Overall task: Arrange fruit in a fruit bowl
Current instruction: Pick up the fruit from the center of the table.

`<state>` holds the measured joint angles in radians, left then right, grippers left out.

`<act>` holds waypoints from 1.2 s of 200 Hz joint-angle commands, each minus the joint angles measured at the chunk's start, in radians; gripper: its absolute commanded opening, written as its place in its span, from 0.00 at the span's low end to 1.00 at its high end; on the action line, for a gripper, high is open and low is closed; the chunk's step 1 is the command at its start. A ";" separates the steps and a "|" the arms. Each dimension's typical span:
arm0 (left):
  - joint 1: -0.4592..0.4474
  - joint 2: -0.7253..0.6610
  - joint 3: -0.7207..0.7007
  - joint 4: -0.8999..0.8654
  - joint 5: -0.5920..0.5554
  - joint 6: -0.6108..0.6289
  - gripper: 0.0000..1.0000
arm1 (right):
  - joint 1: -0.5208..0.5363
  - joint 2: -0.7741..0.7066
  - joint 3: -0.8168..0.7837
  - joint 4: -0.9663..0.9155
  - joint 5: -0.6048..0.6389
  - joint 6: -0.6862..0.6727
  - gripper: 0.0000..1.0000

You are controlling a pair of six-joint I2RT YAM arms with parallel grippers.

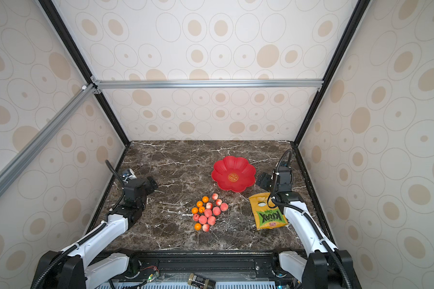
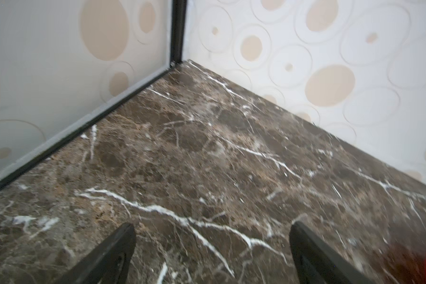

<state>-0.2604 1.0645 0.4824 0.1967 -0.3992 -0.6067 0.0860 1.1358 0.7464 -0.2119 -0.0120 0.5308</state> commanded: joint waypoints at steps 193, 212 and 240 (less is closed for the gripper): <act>-0.382 0.071 0.006 0.195 0.605 -0.037 0.98 | 0.507 0.329 0.197 -0.283 -0.055 -0.098 0.77; -0.388 0.089 0.001 0.239 0.671 -0.051 0.98 | 0.506 0.373 0.230 -0.314 -0.064 -0.145 0.76; -0.392 0.098 -0.002 0.268 0.721 -0.048 0.98 | 0.508 0.396 0.254 -0.334 -0.132 -0.220 0.79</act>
<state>-0.6407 1.1580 0.4713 0.4068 0.2512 -0.6365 0.5880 1.5192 0.9680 -0.4923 -0.0834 0.3943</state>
